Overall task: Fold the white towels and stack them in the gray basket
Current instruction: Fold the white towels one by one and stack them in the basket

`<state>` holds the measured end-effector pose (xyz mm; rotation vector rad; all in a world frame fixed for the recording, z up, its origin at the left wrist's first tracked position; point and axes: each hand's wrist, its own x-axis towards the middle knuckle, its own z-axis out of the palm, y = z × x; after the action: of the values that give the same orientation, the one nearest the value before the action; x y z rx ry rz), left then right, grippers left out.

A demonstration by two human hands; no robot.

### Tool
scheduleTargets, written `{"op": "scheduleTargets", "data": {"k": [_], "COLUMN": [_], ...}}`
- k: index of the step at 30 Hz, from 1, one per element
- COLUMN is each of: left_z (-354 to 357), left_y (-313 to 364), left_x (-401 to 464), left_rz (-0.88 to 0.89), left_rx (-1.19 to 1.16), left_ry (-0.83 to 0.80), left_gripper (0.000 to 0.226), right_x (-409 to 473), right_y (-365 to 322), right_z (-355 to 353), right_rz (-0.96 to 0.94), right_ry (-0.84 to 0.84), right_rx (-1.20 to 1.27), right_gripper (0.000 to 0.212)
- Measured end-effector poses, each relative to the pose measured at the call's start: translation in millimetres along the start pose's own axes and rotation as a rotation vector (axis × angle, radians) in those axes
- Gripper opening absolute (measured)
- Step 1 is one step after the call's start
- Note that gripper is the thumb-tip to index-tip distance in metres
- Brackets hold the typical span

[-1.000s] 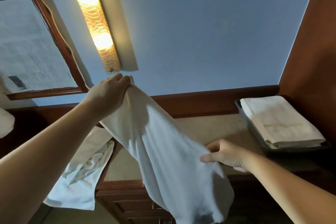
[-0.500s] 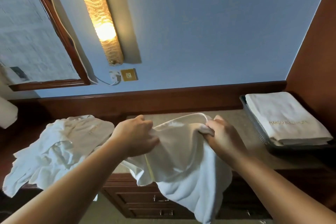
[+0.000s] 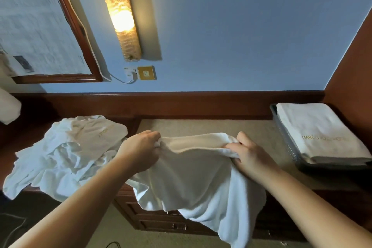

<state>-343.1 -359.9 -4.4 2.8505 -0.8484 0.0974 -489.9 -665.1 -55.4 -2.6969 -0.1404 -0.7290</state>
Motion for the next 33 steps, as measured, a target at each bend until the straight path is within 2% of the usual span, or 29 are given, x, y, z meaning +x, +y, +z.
{"op": "scheduleTargets", "data": {"k": [3,6,8,10,11,13,15,19,21,25,29,33], "left_z": [1.2,-2.4,-4.1,-4.8,-4.0,-1.5,2.3,13.4,18.9,29.1,39.4,42.4], "left_y": [19.7,41.3,53.1,64.6,69.6,78.8,84.8,89.2,89.4,82.4,70.0,51.7], "left_x": [-0.5,-5.9,-8.6,-9.4,-9.0,-5.6,-0.9,4.9,4.5,4.2,8.3,12.8], "left_rz": [0.013,0.052,0.096,0.139,0.158,0.196,0.238,0.286,0.308,0.37,0.46,0.439], "left_rx": [-0.031,-0.062,-0.035,0.013,0.018,-0.006,-0.045,-0.105,-0.15,-0.179,-0.144,-0.151], "left_ry": [0.035,0.029,-0.069,-0.183,-0.208,-0.202,-0.19,-0.109,-0.101,-0.172,-0.181,-0.245], "left_gripper": [0.019,0.035,0.065,0.102,0.112,0.119,0.112,0.067,0.054,0.051,0.039,0.035], "right_x": [3.3,7.1,9.9,12.4,12.7,12.6,12.3,10.4,9.7,4.9,4.8,10.1], "right_y": [-9.5,-17.1,-21.8,-26.1,-27.8,-30.2,-30.7,-28.7,-27.4,-23.2,-26.0,-29.7], "right_z": [4.9,2.8,-2.4,-7.0,-8.8,-11.4,-12.4,-15.1,-17.7,-13.7,-3.9,5.9], "right_rz": [0.012,-0.03,-0.088,-0.126,-0.147,-0.196,-0.24,-0.256,-0.243,-0.232,-0.219,-0.192], "right_ry": [0.005,-0.026,-0.045,-0.06,-0.066,-0.065,-0.057,-0.037,-0.005,0.014,0.017,0.022], "right_rx": [0.03,0.067,0.076,0.077,0.07,0.055,0.048,0.04,0.02,0.015,0.068,0.093], "right_gripper": [0.011,0.041,0.046,0.031,0.023,0.017,0.013,0.014,0.017,0.014,0.023,0.016]}}
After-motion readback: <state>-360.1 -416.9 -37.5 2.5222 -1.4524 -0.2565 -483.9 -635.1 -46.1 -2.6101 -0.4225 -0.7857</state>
